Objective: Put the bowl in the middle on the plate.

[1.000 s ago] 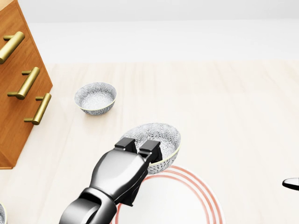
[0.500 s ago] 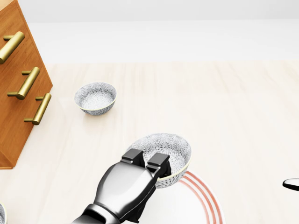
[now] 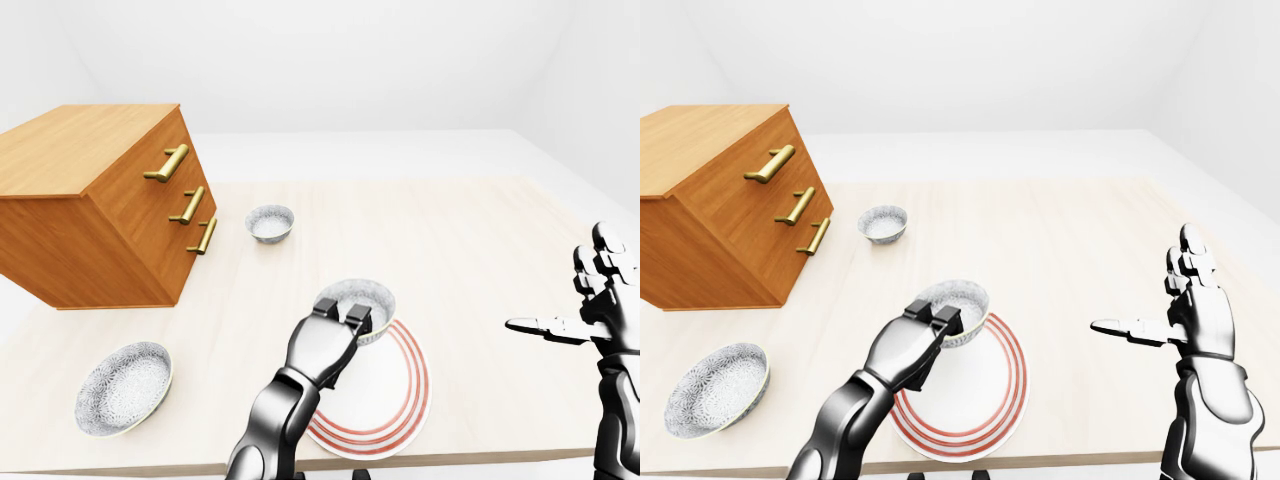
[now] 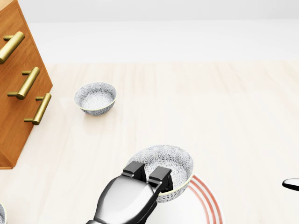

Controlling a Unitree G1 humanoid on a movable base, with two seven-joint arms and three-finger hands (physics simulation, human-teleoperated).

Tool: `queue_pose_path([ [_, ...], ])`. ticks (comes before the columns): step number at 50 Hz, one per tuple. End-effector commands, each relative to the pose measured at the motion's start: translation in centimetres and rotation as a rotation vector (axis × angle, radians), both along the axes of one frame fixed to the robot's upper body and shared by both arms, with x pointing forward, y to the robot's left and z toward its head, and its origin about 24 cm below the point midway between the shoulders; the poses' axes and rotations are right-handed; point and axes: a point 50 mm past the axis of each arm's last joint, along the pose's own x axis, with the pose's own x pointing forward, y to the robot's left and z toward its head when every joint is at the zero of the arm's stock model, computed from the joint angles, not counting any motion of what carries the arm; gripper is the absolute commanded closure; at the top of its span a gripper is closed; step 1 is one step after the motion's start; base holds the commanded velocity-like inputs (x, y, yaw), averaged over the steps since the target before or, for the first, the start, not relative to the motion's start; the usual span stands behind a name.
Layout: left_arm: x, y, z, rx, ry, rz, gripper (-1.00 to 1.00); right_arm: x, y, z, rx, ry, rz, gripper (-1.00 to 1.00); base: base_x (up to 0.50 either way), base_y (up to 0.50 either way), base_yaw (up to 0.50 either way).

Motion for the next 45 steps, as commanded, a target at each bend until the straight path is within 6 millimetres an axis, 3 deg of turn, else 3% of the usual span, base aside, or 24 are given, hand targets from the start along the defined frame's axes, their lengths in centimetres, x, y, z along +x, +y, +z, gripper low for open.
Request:
queue_pose_path([
  [1, -0.5, 0.0, 0.1, 0.018, -0.033, -0.002, 1.00, 0.0, 0.0, 0.0, 0.001, 0.002, 0.000, -1.00, 0.00, 0.00, 0.00],
  [20, -1.5, -0.1, -1.7, 0.018, -0.004, 0.002, 1.00, 0.0, 0.0, -0.1, 0.001, 0.003, 0.000, -1.00, 0.00, 0.00, 0.00],
  [45, -1.7, 0.0, -2.1, 0.029, 0.013, 0.005, 1.00, -0.1, 0.1, 0.2, -0.007, -0.006, 0.002, -1.00, 0.00, 0.00, 0.00],
])
